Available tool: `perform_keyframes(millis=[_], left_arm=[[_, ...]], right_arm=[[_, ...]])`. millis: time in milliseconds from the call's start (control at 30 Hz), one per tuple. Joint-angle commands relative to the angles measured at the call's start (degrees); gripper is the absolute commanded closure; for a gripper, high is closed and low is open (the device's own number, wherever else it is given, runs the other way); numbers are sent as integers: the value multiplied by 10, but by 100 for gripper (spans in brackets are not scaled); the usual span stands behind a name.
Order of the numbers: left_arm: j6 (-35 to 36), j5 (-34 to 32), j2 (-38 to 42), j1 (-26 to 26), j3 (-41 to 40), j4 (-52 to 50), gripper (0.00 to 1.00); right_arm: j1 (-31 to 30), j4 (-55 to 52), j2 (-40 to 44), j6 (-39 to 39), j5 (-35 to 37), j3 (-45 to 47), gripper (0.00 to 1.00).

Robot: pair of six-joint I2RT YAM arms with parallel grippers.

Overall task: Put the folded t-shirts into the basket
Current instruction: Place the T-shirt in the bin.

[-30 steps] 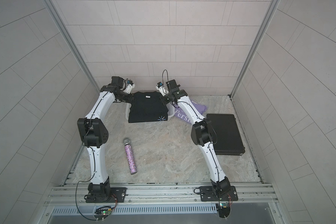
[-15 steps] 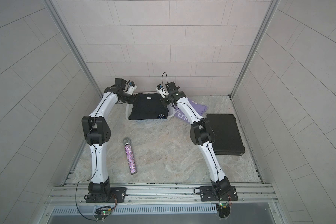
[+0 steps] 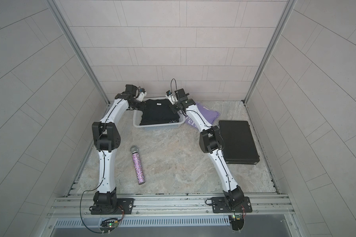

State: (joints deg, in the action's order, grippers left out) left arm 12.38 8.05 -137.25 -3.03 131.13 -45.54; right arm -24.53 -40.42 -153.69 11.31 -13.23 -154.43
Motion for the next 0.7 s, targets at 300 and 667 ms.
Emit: perform_keyframes(millis=[300, 667], left_arm=[[5, -66, -42, -2, 38, 10, 88], [18, -117, -44, -16, 55, 15, 55]], right_arm=[[11, 23, -34, 11, 26, -33, 76], [10, 24, -19, 20, 56, -42, 49]])
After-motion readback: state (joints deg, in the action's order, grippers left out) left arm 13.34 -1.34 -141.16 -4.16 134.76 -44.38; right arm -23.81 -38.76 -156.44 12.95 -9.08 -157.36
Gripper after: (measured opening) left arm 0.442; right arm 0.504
